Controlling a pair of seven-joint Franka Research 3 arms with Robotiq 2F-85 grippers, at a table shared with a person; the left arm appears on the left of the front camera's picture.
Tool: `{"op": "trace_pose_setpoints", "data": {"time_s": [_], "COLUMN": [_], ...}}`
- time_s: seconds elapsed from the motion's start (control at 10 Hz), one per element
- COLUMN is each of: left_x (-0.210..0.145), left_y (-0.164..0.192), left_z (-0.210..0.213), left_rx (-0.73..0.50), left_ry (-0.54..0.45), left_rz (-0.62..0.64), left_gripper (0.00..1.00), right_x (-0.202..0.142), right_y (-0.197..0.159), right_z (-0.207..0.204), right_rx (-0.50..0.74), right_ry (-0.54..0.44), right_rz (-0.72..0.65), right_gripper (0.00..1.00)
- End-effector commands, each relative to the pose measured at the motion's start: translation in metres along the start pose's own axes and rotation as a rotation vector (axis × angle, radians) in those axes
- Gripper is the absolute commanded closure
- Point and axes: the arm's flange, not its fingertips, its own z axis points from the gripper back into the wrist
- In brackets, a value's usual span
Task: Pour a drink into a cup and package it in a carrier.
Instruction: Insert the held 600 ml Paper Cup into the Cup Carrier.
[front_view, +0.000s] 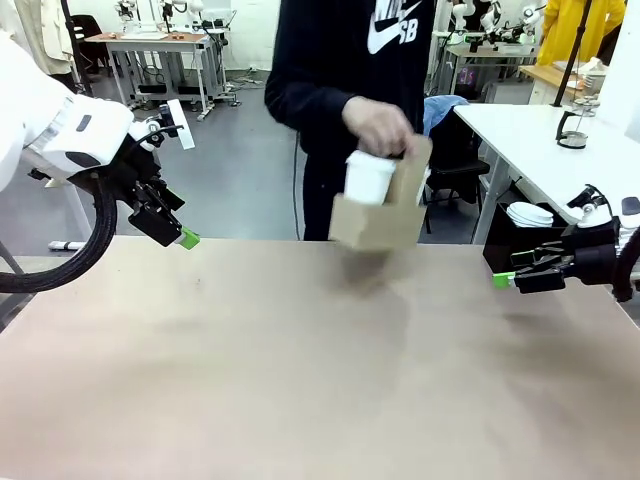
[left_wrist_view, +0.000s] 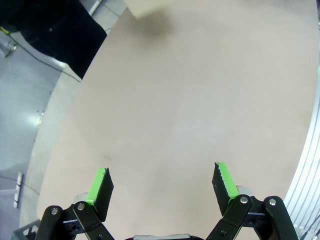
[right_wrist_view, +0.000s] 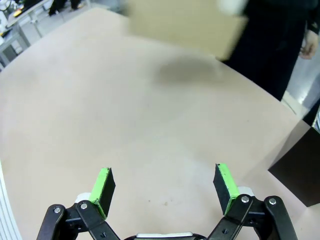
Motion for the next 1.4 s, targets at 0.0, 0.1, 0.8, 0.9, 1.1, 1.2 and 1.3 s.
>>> {"op": "trace_pose_setpoints", "data": {"time_s": [0.0, 0.1, 0.8, 0.9, 1.1, 1.2, 1.3], "left_x": [-0.0006, -0.0006, -0.0006, -0.0006, -0.0006, -0.0006, -0.0006], "left_y": [-0.0007, -0.0007, -0.0007, -0.0007, -0.0007, -0.0007, -0.0007], "left_z": [0.0007, 0.0007, 0.0007, 0.0007, 0.0007, 0.0007, 0.0007], "left_rx": [0.004, 0.004, 0.004, 0.004, 0.004, 0.004, 0.004], "left_ry": [-0.003, -0.003, -0.003, -0.003, -0.003, -0.003, -0.003], "left_rz": [0.012, 0.012, 0.012, 0.012, 0.012, 0.012, 0.012], "left_gripper": [0.0, 0.0, 0.0, 0.0, 0.0, 0.0, 0.0], "right_x": [0.0012, 0.0012, 0.0012, 0.0012, 0.0012, 0.0012, 0.0012], "right_y": [-0.0008, -0.0008, -0.0008, -0.0008, -0.0008, -0.0008, -0.0008], "right_z": [0.0021, 0.0021, 0.0021, 0.0021, 0.0021, 0.0021, 0.0021], "right_rx": [-0.013, -0.013, -0.013, -0.013, -0.013, -0.013, -0.013], "right_ry": [-0.001, -0.001, -0.001, -0.001, -0.001, -0.001, -0.001], "right_rz": [0.009, 0.009, 0.009, 0.009, 0.009, 0.009, 0.009], "right_gripper": [0.0, 0.0, 0.0, 0.0, 0.0, 0.0, 0.0]}}
